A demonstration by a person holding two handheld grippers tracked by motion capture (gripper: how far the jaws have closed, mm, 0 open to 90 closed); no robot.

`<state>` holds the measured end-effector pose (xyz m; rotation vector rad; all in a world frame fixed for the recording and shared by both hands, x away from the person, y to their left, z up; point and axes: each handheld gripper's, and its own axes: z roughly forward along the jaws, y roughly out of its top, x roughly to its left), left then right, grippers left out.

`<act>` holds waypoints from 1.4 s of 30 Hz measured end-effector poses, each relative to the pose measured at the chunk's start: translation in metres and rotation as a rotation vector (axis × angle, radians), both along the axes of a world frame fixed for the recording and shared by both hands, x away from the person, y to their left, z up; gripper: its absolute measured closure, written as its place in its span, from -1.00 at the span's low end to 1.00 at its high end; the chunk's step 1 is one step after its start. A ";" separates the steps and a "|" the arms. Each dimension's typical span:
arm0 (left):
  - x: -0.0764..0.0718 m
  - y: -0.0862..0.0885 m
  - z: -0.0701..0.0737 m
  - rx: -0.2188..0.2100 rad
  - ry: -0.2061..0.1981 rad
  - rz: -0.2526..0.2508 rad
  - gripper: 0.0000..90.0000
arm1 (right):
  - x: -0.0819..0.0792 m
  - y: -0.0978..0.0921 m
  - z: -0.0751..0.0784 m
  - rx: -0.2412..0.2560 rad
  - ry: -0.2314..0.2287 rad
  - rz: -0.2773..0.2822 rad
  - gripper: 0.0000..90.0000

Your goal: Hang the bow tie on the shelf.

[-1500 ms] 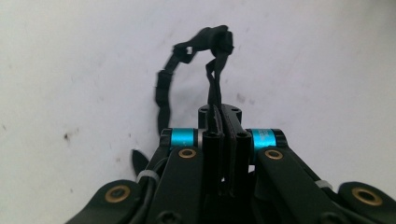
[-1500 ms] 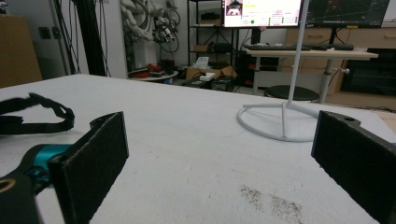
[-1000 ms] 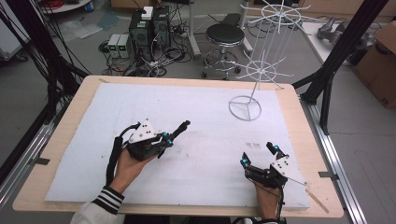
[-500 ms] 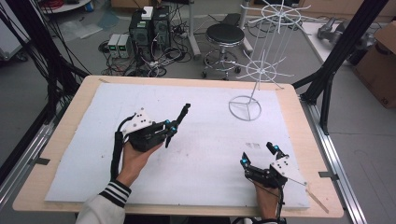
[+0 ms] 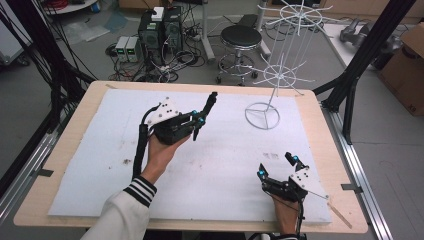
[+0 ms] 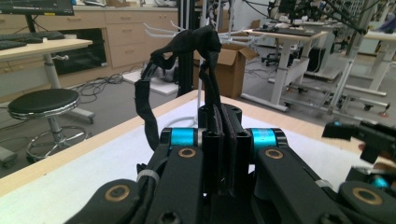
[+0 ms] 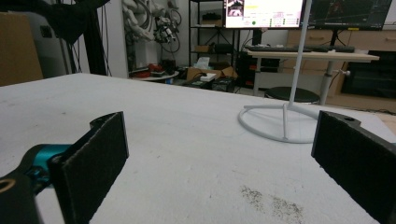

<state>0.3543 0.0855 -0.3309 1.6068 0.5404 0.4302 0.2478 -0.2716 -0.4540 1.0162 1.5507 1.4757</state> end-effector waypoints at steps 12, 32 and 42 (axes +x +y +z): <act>0.016 -0.023 0.011 0.014 -0.031 0.006 0.93 | 0.000 -0.001 0.000 0.010 0.000 0.005 -0.94; 0.048 -0.068 0.036 0.010 -0.020 0.036 0.94 | -0.001 -0.002 0.000 0.020 -0.010 0.004 -0.94; 0.058 -0.079 0.046 0.038 -0.021 0.036 0.95 | -0.001 -0.003 -0.001 0.025 -0.021 0.004 -0.94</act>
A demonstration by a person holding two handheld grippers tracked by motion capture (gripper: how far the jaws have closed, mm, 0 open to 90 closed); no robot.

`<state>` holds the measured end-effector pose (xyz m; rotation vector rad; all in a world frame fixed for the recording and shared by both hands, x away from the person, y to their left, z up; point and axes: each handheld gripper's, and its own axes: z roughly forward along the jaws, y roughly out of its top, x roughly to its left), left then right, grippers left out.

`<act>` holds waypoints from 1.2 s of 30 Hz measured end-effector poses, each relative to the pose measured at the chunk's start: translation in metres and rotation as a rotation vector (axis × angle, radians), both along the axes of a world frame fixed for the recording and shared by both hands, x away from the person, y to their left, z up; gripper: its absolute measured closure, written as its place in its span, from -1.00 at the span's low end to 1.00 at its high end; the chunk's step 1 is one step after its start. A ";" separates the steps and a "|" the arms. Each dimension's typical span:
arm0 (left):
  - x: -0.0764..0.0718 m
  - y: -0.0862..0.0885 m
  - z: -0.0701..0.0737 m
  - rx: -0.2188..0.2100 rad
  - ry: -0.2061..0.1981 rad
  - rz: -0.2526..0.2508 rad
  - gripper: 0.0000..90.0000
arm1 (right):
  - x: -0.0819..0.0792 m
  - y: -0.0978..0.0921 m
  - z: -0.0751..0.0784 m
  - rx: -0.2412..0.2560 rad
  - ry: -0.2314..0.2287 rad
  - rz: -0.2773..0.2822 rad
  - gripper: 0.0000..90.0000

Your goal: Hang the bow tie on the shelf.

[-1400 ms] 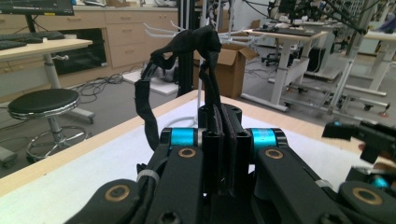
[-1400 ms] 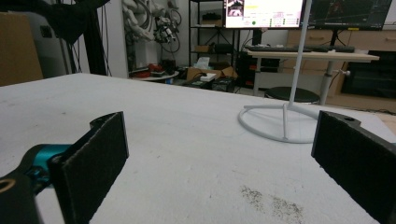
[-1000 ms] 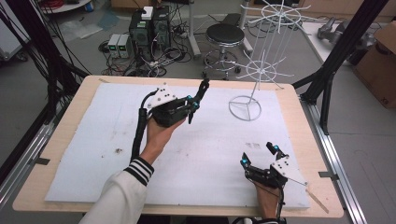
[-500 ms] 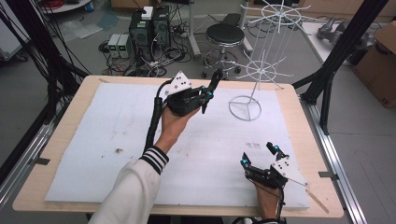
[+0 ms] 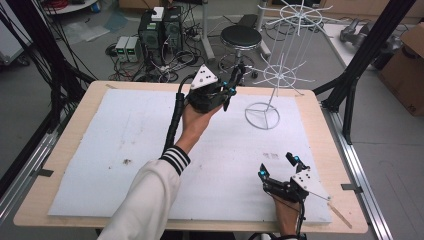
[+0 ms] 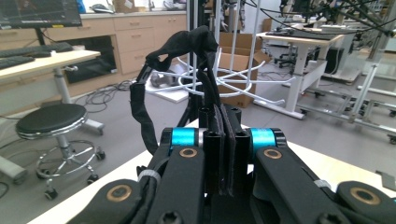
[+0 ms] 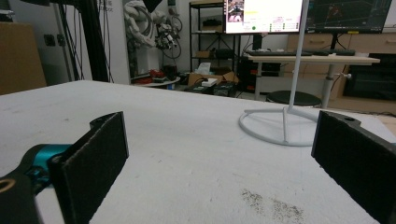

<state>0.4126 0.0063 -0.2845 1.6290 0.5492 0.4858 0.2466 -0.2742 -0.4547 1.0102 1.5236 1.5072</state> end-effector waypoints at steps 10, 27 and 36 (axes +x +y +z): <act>0.014 -0.021 -0.001 0.035 0.021 -0.066 0.95 | 0.000 0.000 0.000 0.004 0.003 0.002 -0.94; 0.034 -0.034 -0.014 0.057 0.070 -0.095 0.95 | 0.000 0.000 0.000 0.004 0.007 0.002 -0.94; 0.036 -0.042 -0.022 0.077 0.088 -0.116 0.94 | 0.001 0.000 0.000 0.001 0.008 0.002 -0.94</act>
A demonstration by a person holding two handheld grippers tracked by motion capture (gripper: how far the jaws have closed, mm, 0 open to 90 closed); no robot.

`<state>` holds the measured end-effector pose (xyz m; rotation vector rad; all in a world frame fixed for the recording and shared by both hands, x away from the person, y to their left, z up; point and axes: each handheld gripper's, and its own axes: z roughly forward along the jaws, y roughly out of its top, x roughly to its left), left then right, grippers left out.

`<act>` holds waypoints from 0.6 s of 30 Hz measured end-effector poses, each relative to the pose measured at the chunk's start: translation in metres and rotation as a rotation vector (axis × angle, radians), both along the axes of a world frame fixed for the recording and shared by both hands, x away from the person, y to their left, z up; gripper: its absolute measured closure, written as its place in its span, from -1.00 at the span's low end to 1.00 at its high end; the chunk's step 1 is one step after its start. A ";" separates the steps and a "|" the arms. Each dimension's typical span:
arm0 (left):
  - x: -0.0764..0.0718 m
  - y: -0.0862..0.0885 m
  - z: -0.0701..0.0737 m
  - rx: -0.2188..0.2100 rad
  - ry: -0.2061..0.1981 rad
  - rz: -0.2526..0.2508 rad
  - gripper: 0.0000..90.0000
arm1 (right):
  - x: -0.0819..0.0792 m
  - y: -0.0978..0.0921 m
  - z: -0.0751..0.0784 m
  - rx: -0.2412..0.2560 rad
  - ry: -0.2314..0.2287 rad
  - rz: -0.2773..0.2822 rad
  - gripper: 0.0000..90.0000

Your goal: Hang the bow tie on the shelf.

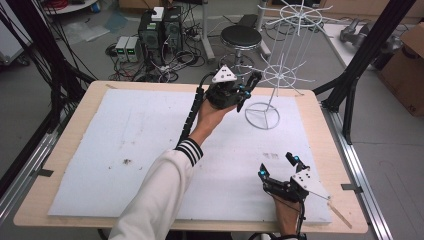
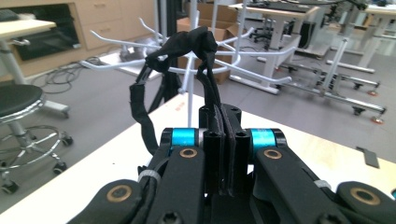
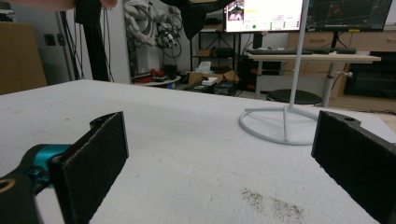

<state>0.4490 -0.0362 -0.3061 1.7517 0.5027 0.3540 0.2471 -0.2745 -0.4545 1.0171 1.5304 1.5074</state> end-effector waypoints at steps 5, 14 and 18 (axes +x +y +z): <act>0.002 -0.003 -0.004 0.011 0.017 -0.010 0.94 | 0.000 0.000 0.000 0.005 0.005 0.000 -0.94; 0.005 -0.006 -0.011 0.028 0.048 -0.019 0.94 | 0.000 0.000 0.000 0.008 0.009 -0.001 -0.94; 0.005 -0.007 -0.012 0.028 0.055 -0.018 0.94 | 0.000 0.000 0.000 0.010 0.010 -0.001 -0.94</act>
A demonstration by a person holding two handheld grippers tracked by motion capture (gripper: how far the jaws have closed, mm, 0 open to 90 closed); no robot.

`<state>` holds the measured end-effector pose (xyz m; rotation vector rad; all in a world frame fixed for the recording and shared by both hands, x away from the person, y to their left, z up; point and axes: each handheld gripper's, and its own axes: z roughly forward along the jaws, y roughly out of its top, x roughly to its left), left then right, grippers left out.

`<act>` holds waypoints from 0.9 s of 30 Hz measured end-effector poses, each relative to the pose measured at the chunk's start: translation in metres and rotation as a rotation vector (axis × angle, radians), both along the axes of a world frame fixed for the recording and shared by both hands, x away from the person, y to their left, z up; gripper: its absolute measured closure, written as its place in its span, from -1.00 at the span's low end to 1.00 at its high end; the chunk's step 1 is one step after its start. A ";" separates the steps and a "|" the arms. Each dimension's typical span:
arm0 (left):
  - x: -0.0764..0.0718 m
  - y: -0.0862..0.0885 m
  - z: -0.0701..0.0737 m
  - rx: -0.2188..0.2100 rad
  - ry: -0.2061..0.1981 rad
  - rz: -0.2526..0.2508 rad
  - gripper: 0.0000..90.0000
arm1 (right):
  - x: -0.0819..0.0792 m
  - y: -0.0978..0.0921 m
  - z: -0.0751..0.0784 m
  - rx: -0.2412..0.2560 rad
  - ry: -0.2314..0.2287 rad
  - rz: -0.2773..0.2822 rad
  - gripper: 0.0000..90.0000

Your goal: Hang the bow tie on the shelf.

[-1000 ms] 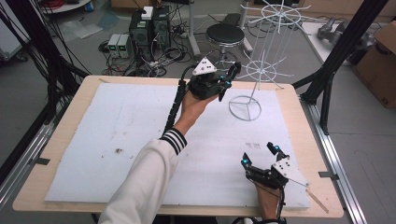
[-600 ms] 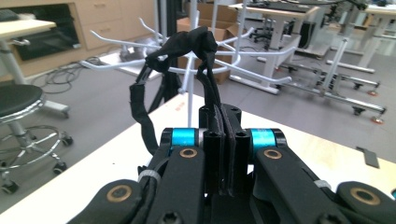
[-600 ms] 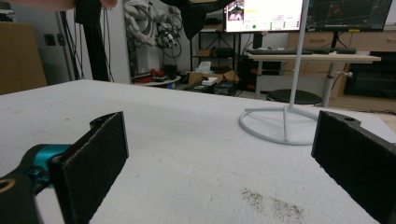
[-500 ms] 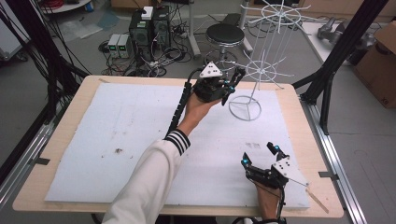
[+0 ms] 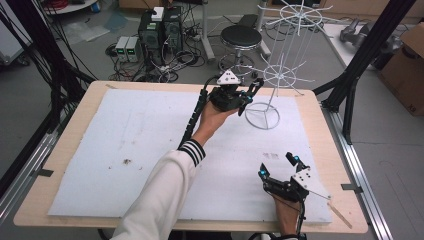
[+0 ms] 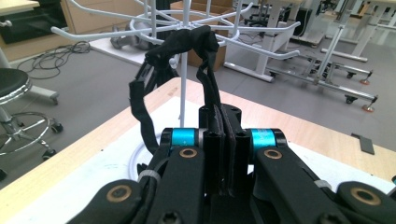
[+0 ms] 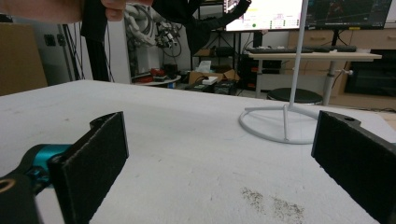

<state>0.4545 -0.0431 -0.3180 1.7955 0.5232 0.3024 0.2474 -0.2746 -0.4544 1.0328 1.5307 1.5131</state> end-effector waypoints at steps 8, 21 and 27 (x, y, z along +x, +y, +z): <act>0.002 0.001 -0.003 0.003 0.047 -0.012 0.93 | 0.000 0.000 0.000 0.001 -0.002 0.000 -0.94; 0.004 0.002 -0.006 -0.007 0.073 -0.019 0.67 | 0.000 0.000 0.000 0.002 0.000 0.000 -0.94; -0.001 0.006 -0.005 -0.003 0.092 -0.013 -0.16 | 0.000 0.000 0.000 0.003 -0.002 0.001 -0.94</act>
